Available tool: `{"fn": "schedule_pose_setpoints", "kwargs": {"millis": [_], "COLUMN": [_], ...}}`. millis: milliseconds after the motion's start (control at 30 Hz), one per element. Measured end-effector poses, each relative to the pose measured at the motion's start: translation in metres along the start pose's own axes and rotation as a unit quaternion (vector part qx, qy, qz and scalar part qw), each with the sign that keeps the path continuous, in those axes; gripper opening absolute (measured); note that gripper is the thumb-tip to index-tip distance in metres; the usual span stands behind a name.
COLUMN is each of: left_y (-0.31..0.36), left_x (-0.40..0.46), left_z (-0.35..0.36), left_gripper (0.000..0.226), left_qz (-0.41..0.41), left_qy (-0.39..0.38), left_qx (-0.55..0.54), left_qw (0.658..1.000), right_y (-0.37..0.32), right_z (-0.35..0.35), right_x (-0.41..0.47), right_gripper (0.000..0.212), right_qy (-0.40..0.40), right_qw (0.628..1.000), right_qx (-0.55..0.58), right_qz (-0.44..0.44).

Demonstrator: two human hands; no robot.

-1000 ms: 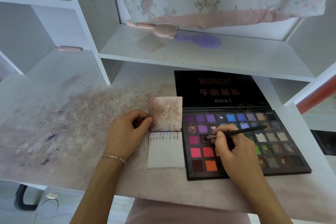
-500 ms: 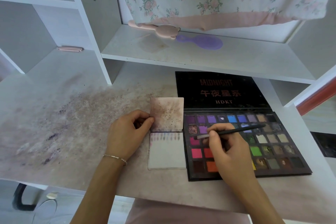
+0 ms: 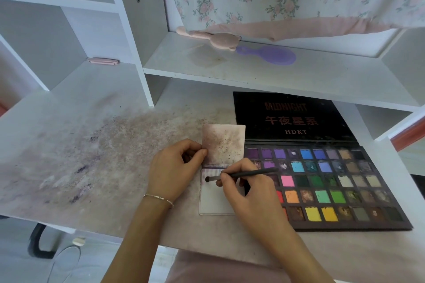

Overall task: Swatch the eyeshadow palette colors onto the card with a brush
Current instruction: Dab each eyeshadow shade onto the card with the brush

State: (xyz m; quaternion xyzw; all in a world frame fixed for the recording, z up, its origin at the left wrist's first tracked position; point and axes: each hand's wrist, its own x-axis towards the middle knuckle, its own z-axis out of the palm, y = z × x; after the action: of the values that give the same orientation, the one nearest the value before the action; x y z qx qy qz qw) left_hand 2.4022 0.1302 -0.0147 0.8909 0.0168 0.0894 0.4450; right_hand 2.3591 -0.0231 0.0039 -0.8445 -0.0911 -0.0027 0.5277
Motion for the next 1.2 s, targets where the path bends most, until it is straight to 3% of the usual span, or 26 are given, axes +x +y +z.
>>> {"fn": "schedule_pose_setpoints", "kwargs": {"millis": [300, 667, 1200], "left_y": [-0.0009, 0.0007, 0.0003], "left_x": [0.0006, -0.0003, -0.0003], "left_z": [-0.0011, -0.0003, -0.0011], "left_gripper": [0.005, 0.018, 0.015], "left_qz": [-0.008, -0.005, 0.002], "left_qy": [-0.003, -0.003, -0.005], "left_qx": [0.01, 0.002, 0.004], "left_qw": [1.0, 1.0, 1.0], "right_y": [0.001, 0.0015, 0.0018], "right_z": [0.0018, 0.0012, 0.002], "right_x": [0.0014, -0.0001, 0.0009], "right_gripper": [0.015, 0.014, 0.014], "right_qy": [-0.018, -0.019, -0.017], "right_qw": [1.0, 1.0, 1.0], "right_qx": [-0.008, -0.011, -0.025], "right_qz": [0.01, 0.004, 0.0]}}
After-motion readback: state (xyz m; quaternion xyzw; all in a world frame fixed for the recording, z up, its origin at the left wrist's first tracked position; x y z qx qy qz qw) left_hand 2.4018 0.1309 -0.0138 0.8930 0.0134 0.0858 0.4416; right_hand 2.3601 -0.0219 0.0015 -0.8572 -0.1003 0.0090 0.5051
